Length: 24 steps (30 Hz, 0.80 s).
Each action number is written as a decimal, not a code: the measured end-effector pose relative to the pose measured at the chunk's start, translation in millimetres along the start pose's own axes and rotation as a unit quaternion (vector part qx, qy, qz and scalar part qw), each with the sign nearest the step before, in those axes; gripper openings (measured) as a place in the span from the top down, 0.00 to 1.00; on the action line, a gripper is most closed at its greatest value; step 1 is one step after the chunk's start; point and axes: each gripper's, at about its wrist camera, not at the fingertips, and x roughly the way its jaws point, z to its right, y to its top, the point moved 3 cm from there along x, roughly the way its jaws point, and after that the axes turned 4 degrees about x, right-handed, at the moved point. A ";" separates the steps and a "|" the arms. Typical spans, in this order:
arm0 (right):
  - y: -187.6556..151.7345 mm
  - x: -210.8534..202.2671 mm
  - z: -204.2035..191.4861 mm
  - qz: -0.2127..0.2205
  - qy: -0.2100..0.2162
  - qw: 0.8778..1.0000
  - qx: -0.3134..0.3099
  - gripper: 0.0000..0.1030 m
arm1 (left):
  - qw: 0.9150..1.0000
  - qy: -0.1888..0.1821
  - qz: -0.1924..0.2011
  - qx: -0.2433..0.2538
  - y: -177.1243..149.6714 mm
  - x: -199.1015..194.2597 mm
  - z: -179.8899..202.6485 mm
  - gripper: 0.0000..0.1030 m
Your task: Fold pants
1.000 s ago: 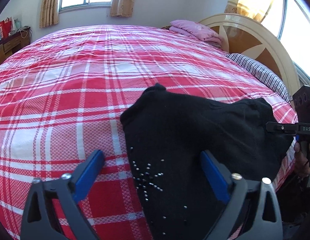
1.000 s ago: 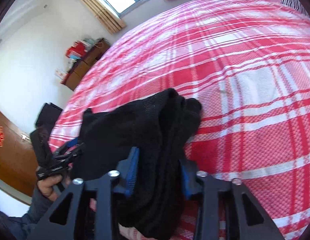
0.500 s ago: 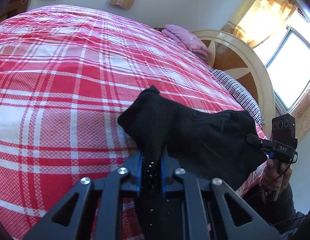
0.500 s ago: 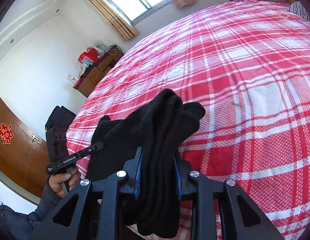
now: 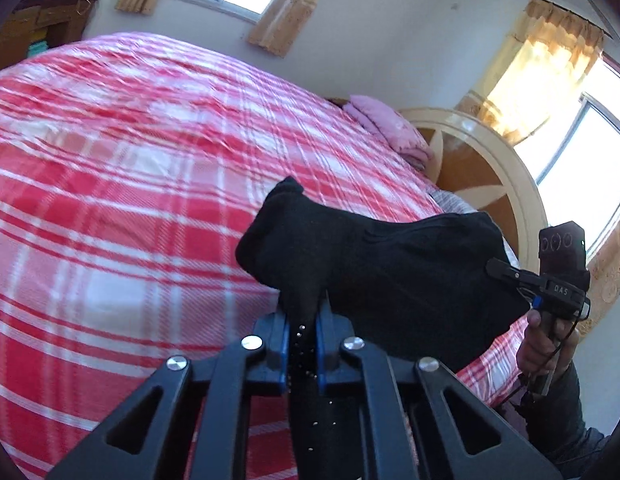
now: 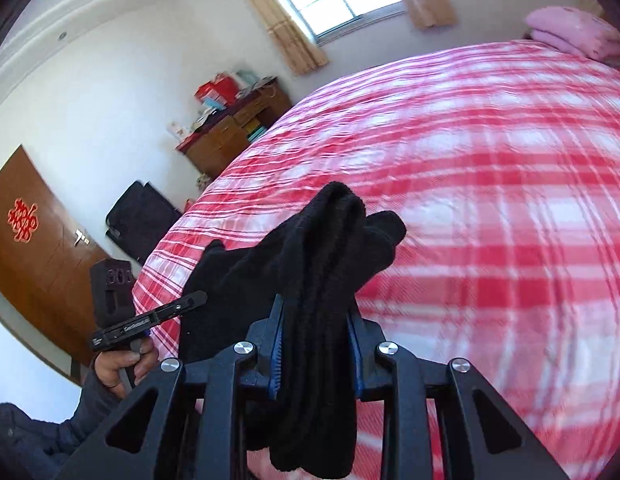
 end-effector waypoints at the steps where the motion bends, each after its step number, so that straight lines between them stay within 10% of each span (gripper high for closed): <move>1: 8.6 9.5 -4.4 -0.005 0.005 1.000 -0.007 0.74 | 1.000 0.014 0.011 -0.003 4.9 -6.2 -5.3 0.90; 11: 77.5 141.5 -73.9 -0.057 0.056 0.993 -0.089 0.74 | 0.987 0.124 0.092 -0.043 32.9 -69.9 -75.7 0.90; 19: 66.0 249.9 -70.8 -0.125 0.040 0.988 -0.076 0.73 | 0.975 0.204 0.052 -0.076 16.8 -50.5 -134.2 0.90; 24: 54.3 263.4 -32.3 -0.134 0.038 0.990 -0.008 0.57 | 0.965 0.237 0.037 -0.103 -0.3 -35.2 -164.6 0.55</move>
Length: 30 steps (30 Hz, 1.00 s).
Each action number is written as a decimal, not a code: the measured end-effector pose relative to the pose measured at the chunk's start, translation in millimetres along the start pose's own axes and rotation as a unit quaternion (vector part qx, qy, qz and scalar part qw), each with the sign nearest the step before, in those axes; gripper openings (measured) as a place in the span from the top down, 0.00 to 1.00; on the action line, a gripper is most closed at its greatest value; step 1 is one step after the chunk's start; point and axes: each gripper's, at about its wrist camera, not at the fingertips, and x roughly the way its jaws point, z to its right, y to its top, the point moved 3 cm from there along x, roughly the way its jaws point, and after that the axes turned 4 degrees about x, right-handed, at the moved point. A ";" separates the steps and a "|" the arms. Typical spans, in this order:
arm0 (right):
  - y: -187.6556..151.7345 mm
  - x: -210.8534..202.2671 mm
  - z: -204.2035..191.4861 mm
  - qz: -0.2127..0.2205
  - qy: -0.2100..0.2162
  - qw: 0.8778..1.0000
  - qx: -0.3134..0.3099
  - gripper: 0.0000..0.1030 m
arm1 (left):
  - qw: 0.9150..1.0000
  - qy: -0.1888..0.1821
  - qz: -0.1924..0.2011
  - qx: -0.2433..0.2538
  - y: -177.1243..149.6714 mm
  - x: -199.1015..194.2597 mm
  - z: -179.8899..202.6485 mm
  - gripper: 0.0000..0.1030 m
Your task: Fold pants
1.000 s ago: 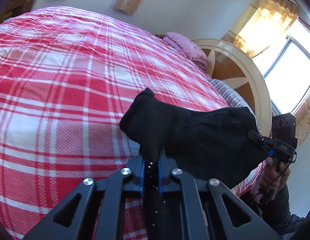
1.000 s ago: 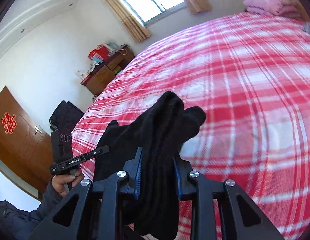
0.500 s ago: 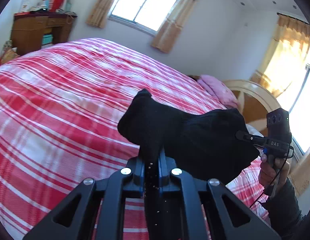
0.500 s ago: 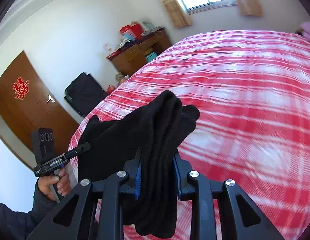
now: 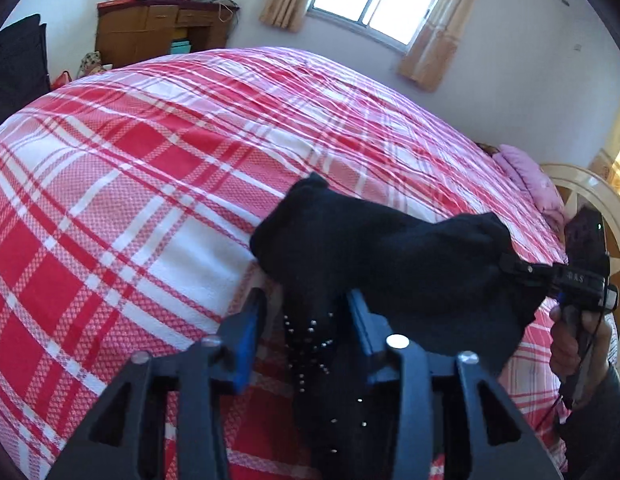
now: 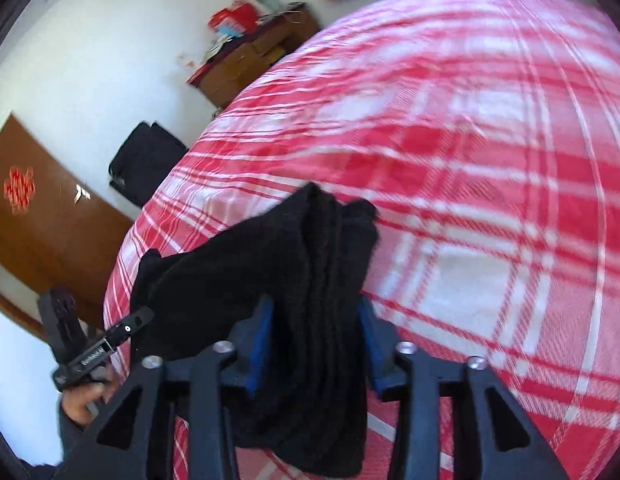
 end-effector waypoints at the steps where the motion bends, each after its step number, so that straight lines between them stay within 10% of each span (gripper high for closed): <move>1: -3.4 -1.6 4.3 0.001 -0.002 1.000 0.002 0.56 | 1.000 -0.003 0.004 0.000 -0.5 0.8 -0.6 0.54; 16: -25.8 -35.0 26.1 0.058 -0.039 0.997 0.013 0.51 | 0.999 0.025 0.012 0.039 -14.7 -15.0 7.3 0.43; 30: -54.5 -77.6 56.5 0.087 -0.081 0.992 0.029 0.49 | 0.987 0.135 0.028 0.079 -29.4 -24.2 13.4 0.16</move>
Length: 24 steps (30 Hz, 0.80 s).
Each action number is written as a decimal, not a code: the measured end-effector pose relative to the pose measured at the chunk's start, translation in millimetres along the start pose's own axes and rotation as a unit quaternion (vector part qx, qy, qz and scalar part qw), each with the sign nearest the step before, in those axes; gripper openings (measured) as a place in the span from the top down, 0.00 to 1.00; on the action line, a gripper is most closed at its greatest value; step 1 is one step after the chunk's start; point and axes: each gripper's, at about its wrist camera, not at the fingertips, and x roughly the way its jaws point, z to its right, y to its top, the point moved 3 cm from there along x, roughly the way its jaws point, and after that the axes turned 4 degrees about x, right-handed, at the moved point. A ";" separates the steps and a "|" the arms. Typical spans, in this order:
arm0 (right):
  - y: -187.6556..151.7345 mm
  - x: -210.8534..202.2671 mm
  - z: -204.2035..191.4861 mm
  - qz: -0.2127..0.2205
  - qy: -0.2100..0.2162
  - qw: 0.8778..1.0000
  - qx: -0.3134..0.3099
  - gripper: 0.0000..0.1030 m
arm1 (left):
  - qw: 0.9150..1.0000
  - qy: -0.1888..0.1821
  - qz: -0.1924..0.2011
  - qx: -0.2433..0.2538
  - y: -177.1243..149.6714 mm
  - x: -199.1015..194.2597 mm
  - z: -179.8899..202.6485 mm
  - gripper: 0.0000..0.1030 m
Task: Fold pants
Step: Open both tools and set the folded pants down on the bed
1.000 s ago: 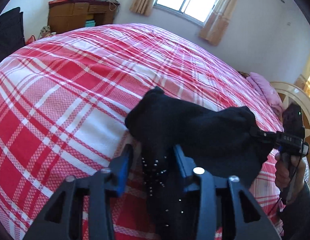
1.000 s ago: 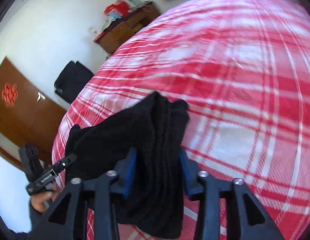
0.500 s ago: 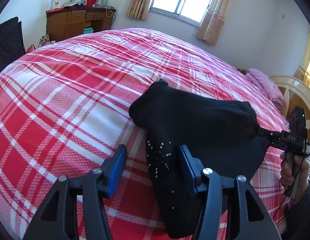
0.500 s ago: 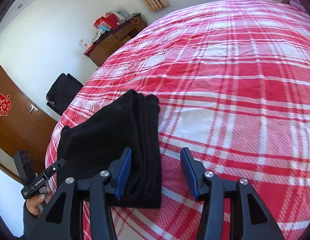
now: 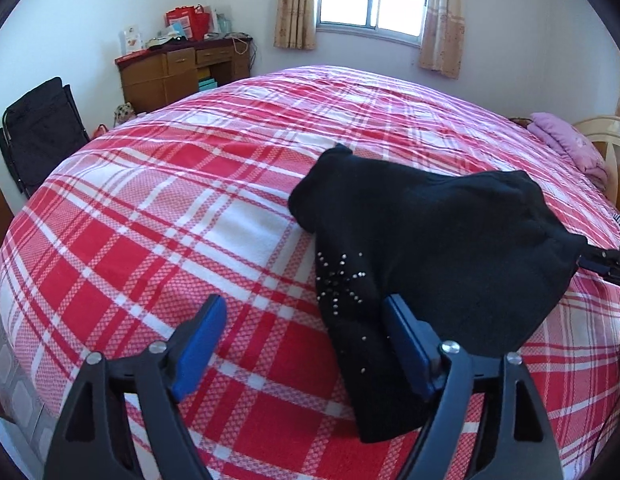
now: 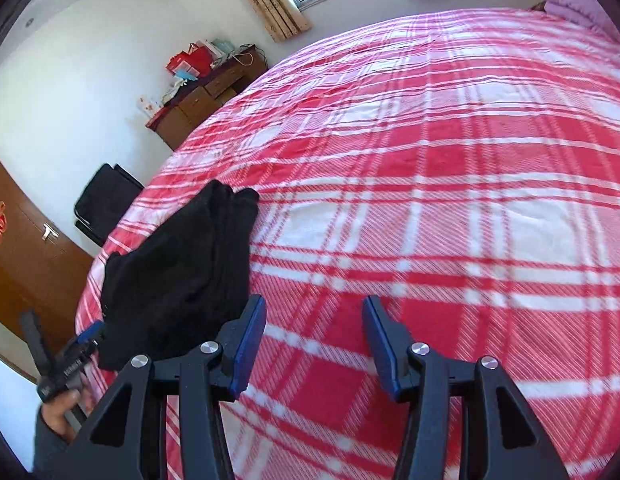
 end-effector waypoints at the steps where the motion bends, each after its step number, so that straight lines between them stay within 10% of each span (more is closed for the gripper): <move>1: -2.3 -3.5 1.4 0.001 0.000 1.000 0.001 0.49 | 1.000 0.006 0.001 -0.001 -0.8 -1.1 -1.1 0.16; 24: -22.2 -152.9 -116.3 0.173 -0.050 0.971 -0.156 0.43 | 0.991 -0.019 0.121 0.051 42.3 -94.9 57.3 0.09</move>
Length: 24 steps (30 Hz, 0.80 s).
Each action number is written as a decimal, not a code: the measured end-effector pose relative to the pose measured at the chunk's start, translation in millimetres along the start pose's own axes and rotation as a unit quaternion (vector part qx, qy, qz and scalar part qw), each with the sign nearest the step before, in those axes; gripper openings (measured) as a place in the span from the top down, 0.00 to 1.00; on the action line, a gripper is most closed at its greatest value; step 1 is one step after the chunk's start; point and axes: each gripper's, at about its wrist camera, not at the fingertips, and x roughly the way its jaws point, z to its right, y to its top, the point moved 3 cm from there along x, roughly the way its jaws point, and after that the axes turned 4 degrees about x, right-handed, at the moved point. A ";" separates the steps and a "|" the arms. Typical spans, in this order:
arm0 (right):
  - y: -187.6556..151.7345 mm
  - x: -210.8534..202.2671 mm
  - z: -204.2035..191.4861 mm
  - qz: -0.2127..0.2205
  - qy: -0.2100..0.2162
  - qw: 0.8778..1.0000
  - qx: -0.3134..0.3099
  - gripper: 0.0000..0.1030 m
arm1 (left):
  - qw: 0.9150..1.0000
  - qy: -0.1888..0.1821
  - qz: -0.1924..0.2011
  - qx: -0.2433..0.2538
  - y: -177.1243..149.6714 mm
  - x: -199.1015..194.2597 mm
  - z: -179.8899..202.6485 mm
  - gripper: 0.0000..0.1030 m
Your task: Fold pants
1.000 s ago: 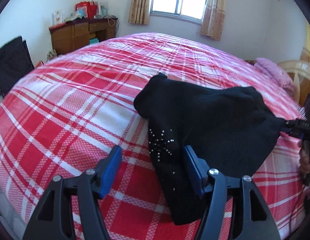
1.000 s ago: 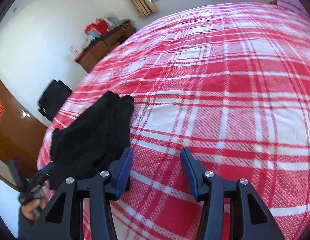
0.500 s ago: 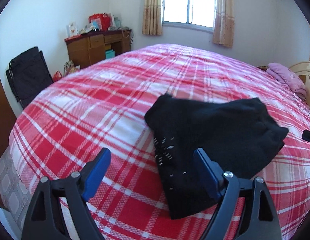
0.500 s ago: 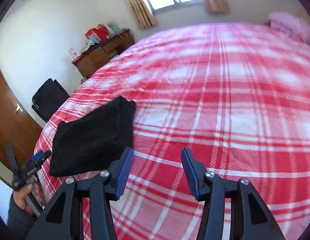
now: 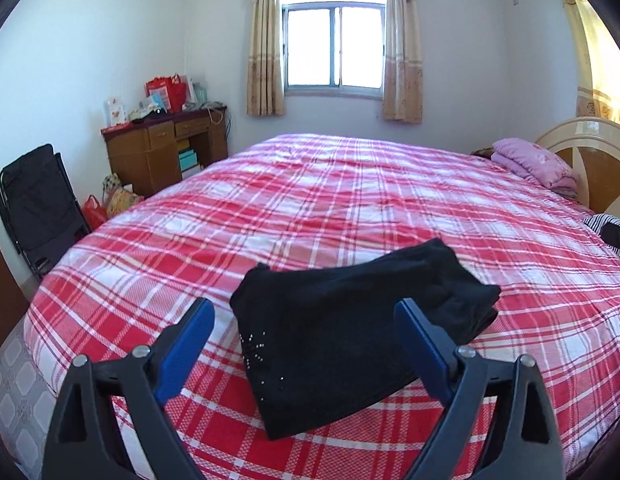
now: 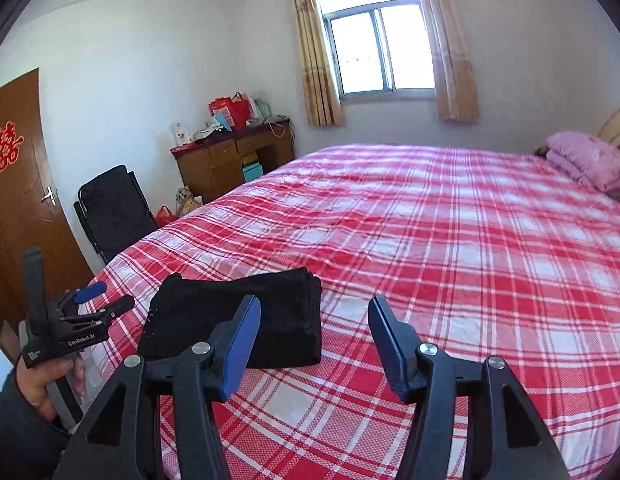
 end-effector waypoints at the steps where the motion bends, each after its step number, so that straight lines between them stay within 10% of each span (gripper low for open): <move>1: 0.9 -1.7 -2.9 0.004 -0.003 1.000 -0.006 0.43 | 1.000 -0.002 0.004 0.002 2.0 -2.4 1.0 0.08; 24: 1.0 -9.3 -8.3 0.019 -0.012 1.000 -0.015 0.38 | 1.000 -0.004 0.011 0.004 5.8 -7.6 4.7 0.07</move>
